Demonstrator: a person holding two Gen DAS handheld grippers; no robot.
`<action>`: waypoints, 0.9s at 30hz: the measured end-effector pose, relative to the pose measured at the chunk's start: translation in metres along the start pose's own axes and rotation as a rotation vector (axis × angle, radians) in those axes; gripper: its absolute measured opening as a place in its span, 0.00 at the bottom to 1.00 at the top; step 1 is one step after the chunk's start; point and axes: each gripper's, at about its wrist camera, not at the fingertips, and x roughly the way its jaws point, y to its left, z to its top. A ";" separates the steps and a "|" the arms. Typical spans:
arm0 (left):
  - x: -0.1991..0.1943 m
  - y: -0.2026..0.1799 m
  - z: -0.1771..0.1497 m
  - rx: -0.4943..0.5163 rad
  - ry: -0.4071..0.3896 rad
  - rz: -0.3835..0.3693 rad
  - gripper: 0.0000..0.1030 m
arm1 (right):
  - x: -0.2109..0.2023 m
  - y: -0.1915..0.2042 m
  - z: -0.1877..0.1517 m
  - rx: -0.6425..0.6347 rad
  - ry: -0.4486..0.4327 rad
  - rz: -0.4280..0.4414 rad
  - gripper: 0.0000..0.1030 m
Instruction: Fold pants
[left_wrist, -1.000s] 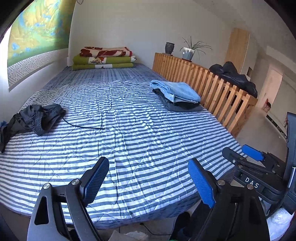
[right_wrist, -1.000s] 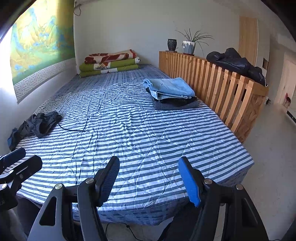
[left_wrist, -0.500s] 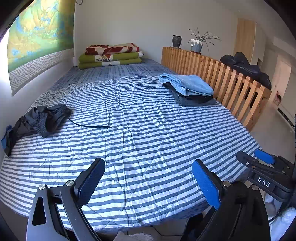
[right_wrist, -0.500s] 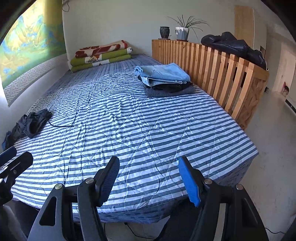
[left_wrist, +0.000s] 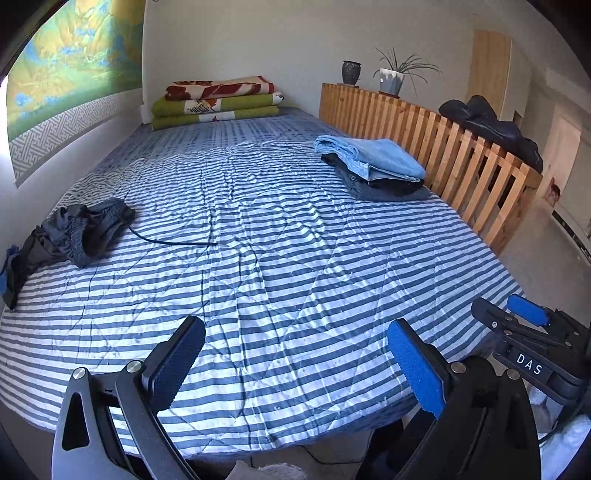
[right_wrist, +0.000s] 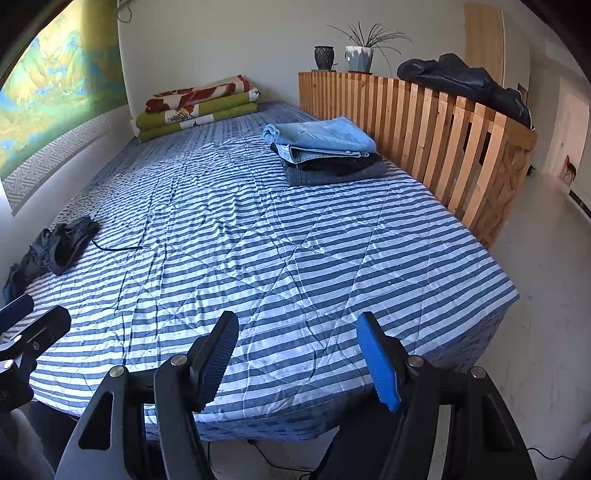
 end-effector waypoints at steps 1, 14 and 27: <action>0.001 0.000 -0.001 -0.002 0.002 0.000 0.98 | 0.000 0.001 0.000 -0.003 -0.001 0.001 0.61; 0.009 0.003 -0.004 -0.019 0.023 -0.028 0.98 | 0.006 0.008 0.000 -0.021 0.012 0.006 0.62; 0.017 0.006 -0.007 -0.026 0.038 -0.044 0.98 | 0.013 0.008 -0.001 -0.026 0.029 0.001 0.62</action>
